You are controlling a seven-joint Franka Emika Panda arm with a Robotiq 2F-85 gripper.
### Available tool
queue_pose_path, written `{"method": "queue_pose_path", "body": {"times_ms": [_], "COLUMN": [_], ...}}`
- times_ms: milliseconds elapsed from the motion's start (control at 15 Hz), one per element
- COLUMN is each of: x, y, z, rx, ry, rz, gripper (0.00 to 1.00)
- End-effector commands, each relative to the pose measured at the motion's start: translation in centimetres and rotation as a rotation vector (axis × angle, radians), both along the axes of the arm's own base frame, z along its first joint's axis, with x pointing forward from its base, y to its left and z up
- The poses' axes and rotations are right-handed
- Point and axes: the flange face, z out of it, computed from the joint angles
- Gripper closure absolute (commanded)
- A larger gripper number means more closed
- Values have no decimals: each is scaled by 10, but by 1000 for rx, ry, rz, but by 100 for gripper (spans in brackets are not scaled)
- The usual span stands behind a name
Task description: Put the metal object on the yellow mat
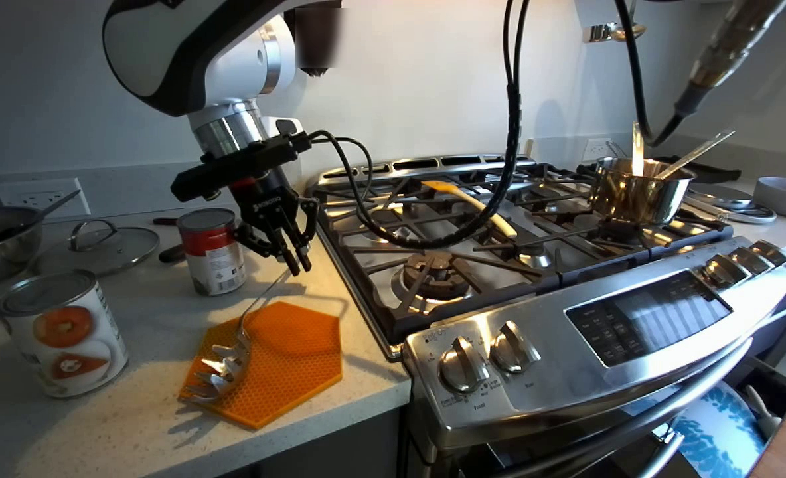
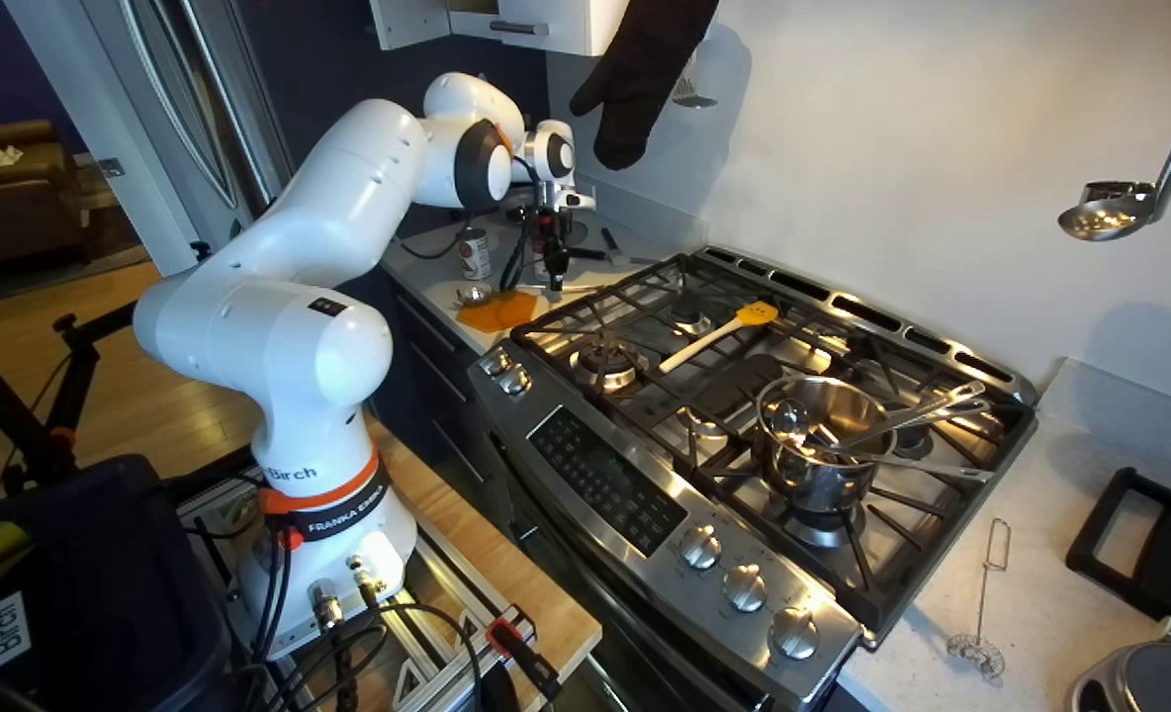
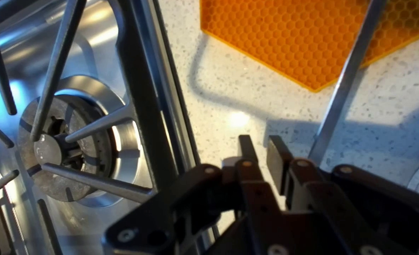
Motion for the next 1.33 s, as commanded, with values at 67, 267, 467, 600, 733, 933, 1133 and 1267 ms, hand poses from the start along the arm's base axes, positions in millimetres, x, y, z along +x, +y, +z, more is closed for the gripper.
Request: {"method": "queue_pose_path", "body": {"times_ms": [67, 267, 467, 600, 733, 933, 1133, 1267], "x": [4, 9, 15, 16, 17, 19, 13, 2], "y": [-2, -2, -6, -10, -20, -34, -48, -58], "z": [-2, 13, 41, 55, 65, 70, 75, 90], "rx": [6, 28, 76, 137, 225, 346, 408, 418], "ry": [14, -9, -35, -44, -71, -129, -173, -178], "rz": [6, 5, 28, 74, 130, 229, 388, 489], "gripper": [82, 71, 45, 32, 16, 0, 0, 0]}}
